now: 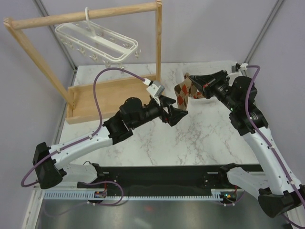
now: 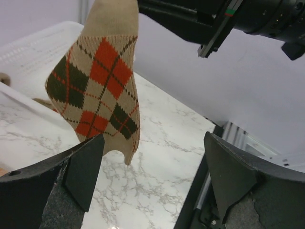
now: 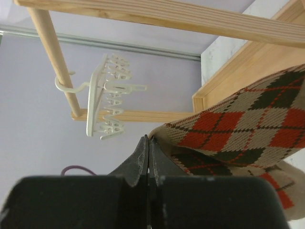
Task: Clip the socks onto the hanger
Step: Adjust the sock.
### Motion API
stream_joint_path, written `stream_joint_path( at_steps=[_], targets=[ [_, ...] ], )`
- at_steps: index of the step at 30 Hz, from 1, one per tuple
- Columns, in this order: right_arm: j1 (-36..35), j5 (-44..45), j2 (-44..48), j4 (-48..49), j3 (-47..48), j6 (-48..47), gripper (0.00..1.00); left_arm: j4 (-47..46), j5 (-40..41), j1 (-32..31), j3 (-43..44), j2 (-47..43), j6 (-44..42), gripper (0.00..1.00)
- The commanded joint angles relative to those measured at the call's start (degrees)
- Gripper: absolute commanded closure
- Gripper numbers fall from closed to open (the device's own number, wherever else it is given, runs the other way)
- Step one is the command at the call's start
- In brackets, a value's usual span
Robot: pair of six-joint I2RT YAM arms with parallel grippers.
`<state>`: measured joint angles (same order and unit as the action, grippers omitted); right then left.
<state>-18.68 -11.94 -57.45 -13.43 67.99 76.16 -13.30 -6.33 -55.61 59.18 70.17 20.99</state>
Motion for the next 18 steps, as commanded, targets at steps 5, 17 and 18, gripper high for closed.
stream_joint_path(
  at_steps=[5, 17, 18],
  targets=[
    [-2.42, 7.64, 1.11, -3.44, 2.15, 5.49, 1.0, 2.66, 26.52, -10.64, 8.84, 7.07, -18.17, 0.08],
    [-3.03, 11.33, 5.07, -5.2, 2.06, 8.82, 1.0, 3.81, 45.61, -13.73, 16.14, 17.1, -22.49, 0.3],
    [-3.03, 11.33, 5.16, -5.29, 1.98, 9.18, 1.0, 3.81, 45.61, -13.73, 16.49, 17.63, -22.57, 0.3]
  ],
)
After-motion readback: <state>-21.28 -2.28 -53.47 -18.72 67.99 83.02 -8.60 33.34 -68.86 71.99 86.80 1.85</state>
